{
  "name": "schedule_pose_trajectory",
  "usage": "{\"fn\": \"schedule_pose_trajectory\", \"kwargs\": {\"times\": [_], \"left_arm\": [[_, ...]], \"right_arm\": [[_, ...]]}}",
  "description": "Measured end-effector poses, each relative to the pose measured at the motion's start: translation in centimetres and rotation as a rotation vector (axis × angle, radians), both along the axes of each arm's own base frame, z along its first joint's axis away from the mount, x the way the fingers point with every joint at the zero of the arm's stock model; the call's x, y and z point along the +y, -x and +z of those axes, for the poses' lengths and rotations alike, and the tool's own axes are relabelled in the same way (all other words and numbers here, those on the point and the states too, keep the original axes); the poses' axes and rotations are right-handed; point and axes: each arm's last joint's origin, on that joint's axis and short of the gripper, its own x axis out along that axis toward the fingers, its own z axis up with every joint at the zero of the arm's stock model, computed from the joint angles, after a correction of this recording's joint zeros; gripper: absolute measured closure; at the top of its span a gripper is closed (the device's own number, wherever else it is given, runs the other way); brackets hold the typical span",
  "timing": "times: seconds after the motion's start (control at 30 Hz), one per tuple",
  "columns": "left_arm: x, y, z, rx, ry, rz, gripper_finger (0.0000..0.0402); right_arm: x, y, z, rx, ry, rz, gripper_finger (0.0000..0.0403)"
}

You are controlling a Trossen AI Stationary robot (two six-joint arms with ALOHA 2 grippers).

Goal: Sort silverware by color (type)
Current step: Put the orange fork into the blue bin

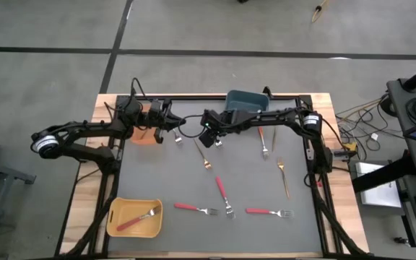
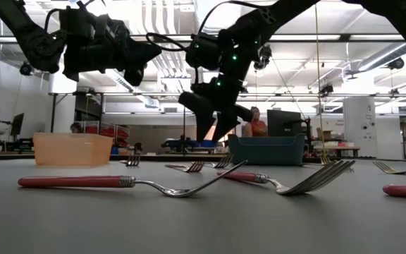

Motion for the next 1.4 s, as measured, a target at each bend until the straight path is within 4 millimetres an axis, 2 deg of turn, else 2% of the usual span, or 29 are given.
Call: {"fn": "schedule_pose_trajectory", "kwargs": {"times": [0.7, 1.17, 1.4], "left_arm": [[0.0, 0.0, 0.0, 0.003, 0.003, 0.000, 0.0402], [0.0, 0.0, -0.1, 0.006, 0.005, 0.000, 0.0402], [0.0, 0.0, 0.0, 0.004, 0.003, 0.001, 0.0402]], "right_arm": [[0.5, 0.8, -2.8, -0.001, -0.041, 0.023, 0.0188], [0.6, 1.1, -3.2, 0.024, -0.050, 0.053, 0.0188], [0.7, 1.6, -4.0, 0.045, -0.056, 0.053, 0.0188]]}}
